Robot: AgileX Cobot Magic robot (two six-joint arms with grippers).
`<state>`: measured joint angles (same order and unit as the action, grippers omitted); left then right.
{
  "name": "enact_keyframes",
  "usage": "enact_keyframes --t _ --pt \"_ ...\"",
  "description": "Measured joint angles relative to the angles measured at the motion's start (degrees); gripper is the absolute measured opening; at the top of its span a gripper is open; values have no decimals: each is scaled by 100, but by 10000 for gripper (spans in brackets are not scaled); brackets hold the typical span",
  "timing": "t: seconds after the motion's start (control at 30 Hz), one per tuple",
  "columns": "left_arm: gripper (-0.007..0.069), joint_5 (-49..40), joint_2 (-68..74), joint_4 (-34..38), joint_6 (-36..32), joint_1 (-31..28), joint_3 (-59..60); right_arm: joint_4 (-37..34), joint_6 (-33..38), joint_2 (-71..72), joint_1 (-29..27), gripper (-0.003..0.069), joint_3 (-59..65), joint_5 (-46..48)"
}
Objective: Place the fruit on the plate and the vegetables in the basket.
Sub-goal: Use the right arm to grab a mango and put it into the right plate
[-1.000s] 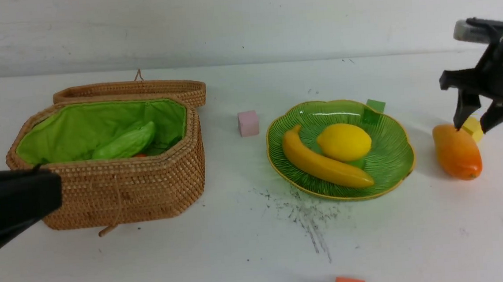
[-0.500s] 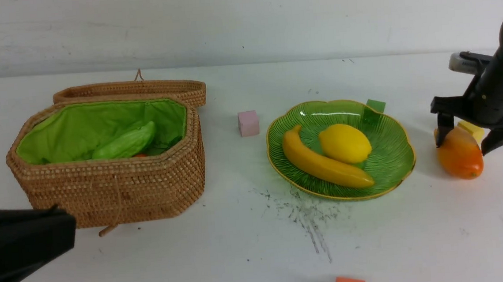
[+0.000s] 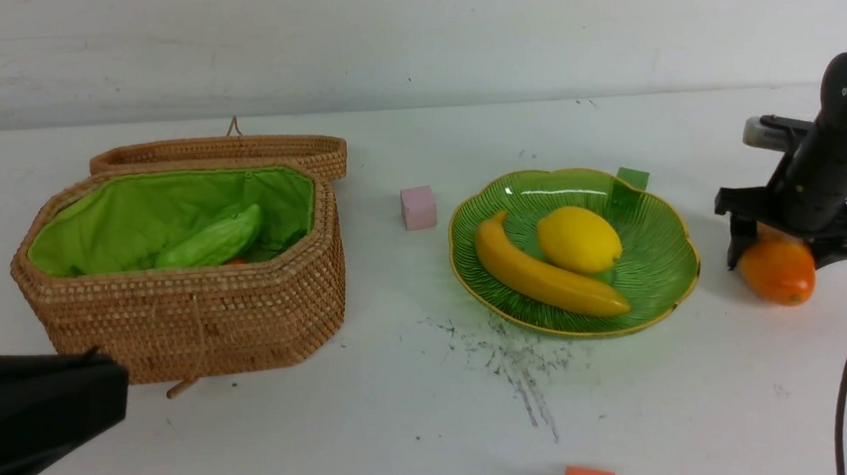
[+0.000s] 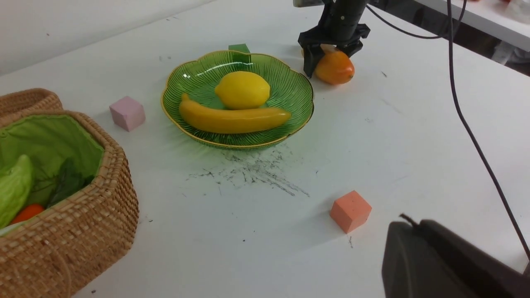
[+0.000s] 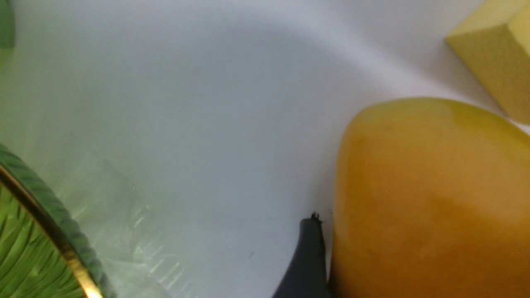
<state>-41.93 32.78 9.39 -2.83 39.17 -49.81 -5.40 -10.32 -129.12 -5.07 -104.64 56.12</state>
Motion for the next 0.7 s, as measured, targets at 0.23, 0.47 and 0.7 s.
enact_keyframes --t 0.23,0.47,0.7 --pt "1 16 0 -19 -28 0 0 -336 225 473 32 577 5 608" --pt "5 557 0 -389 -147 0 0 -600 396 1309 644 577 0 501" --pt "7 1227 0 -413 -147 0 0 -654 570 1036 1160 577 0 -128"
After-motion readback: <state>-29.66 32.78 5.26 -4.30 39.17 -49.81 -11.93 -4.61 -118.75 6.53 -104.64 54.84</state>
